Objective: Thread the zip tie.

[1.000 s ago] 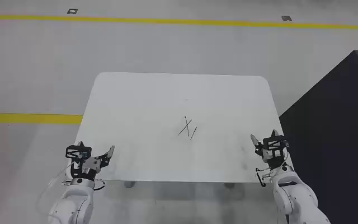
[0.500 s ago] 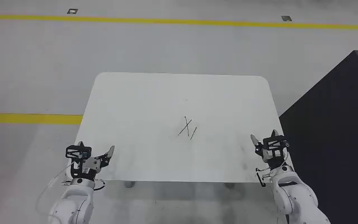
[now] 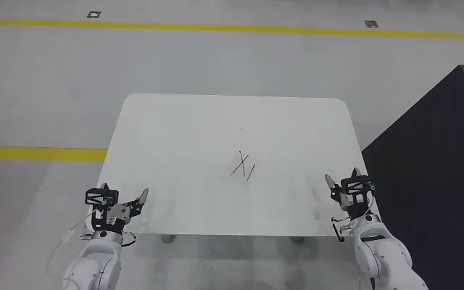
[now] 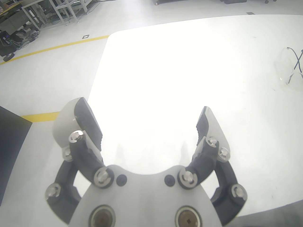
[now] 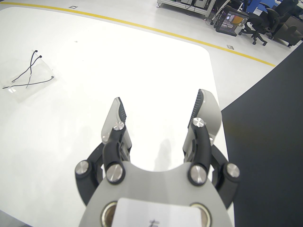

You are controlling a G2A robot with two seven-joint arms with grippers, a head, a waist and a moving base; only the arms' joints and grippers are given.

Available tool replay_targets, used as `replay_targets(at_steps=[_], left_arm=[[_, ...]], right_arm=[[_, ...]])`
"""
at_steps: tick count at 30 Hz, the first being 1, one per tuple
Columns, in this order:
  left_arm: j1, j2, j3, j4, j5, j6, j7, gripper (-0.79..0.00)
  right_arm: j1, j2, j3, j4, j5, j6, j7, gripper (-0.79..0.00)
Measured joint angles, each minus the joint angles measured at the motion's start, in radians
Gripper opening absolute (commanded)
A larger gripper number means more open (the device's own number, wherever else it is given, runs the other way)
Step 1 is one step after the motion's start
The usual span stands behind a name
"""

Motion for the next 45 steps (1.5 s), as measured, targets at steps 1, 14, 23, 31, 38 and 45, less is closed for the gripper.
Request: replay_targets(at_steps=[1,14,23,31,38,45], left_arm=[[0.000,0.000,0.000,0.000,0.000,0.000,0.000,0.000],[0.000,0.000,0.000,0.000,0.000,0.000,0.000,0.000],[0.000,0.000,0.000,0.000,0.000,0.000,0.000,0.000],[0.000,0.000,0.000,0.000,0.000,0.000,0.000,0.000],[0.000,0.000,0.000,0.000,0.000,0.000,0.000,0.000],[0.000,0.000,0.000,0.000,0.000,0.000,0.000,0.000]], right_arm=[[0.000,0.000,0.000,0.000,0.000,0.000,0.000,-0.225],[0.124,-0.001,-0.080,-0.152,0.245,-0.225,0.397,0.000],[0.275,0.008,0.031,-0.176,0.668,-0.203,0.770,0.000],[0.273,0.010,0.050,-0.170,0.698,-0.210,0.779,0.000],[0.273,0.010,0.050,-0.170,0.698,-0.210,0.779,0.000],[0.273,0.010,0.050,-0.170,0.698,-0.210,0.779,0.000]])
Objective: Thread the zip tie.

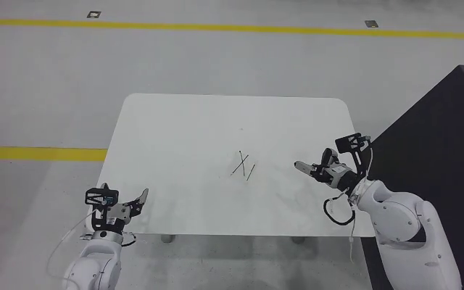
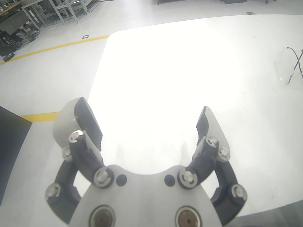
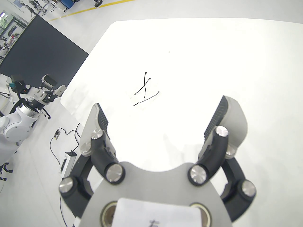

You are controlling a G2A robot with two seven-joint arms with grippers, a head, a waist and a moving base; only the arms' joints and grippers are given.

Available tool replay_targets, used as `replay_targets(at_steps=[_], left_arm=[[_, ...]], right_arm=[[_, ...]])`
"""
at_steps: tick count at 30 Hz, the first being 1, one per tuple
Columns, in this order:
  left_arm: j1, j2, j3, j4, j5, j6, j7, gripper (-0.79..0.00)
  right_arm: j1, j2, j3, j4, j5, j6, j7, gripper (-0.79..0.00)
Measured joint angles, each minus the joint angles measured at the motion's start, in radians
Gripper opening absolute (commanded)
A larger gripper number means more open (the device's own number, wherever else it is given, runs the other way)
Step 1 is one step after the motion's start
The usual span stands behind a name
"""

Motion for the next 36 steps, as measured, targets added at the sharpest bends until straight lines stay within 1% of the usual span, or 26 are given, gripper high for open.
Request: replay_targets(at_steps=[32,34,36], left_arm=[[0.000,0.000,0.000,0.000,0.000,0.000,0.000,0.000],[0.000,0.000,0.000,0.000,0.000,0.000,0.000,0.000],[0.000,0.000,0.000,0.000,0.000,0.000,0.000,0.000]], right_arm=[[0.000,0.000,0.000,0.000,0.000,0.000,0.000,0.000],[0.005,0.000,-0.019,-0.015,0.010,-0.015,0.004,0.000],[0.032,0.000,-0.055,-0.027,0.023,-0.026,0.033,0.000]])
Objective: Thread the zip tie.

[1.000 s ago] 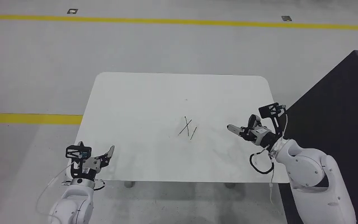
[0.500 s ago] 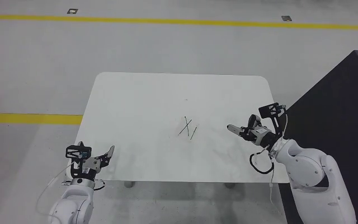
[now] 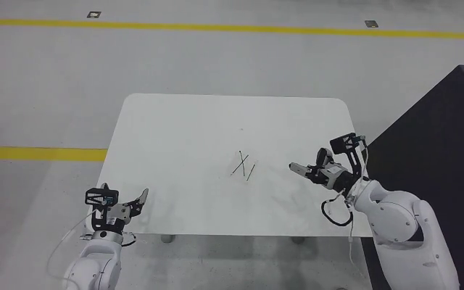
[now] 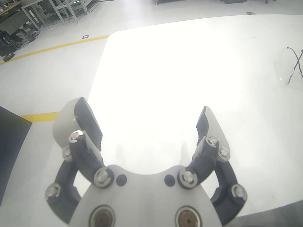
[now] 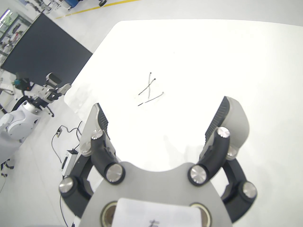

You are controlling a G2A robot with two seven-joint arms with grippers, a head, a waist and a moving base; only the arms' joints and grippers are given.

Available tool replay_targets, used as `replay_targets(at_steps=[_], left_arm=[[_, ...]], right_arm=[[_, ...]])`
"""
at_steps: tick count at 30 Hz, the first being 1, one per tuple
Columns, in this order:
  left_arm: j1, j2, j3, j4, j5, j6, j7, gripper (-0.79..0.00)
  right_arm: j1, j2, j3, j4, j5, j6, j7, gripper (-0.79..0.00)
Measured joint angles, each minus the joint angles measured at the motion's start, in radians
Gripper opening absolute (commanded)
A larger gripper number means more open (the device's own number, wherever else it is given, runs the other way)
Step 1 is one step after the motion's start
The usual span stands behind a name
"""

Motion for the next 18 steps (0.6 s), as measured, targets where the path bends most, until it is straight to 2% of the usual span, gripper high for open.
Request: replay_targets(at_steps=[3,8,10,13,16,18], left_arm=[[0.000,0.000,0.000,0.000,0.000,0.000,0.000,0.000],[0.000,0.000,0.000,0.000,0.000,0.000,0.000,0.000],[0.000,0.000,0.000,0.000,0.000,0.000,0.000,0.000],[0.000,0.000,0.000,0.000,0.000,0.000,0.000,0.000],[0.000,0.000,0.000,0.000,0.000,0.000,0.000,0.000],[0.000,0.000,0.000,0.000,0.000,0.000,0.000,0.000]], right_arm=[[0.100,-0.001,-0.066,0.035,0.099,0.033,0.109,0.000],[0.361,-0.010,-0.206,0.186,0.160,0.161,0.300,0.000],[0.491,-0.022,-0.294,0.307,0.200,0.190,0.384,0.000],[0.678,-0.053,-0.420,0.519,0.313,0.177,0.458,0.000],[0.827,-0.086,-0.532,0.712,0.390,0.156,0.484,0.000],[0.883,-0.101,-0.583,0.789,0.412,0.155,0.494,0.000]])
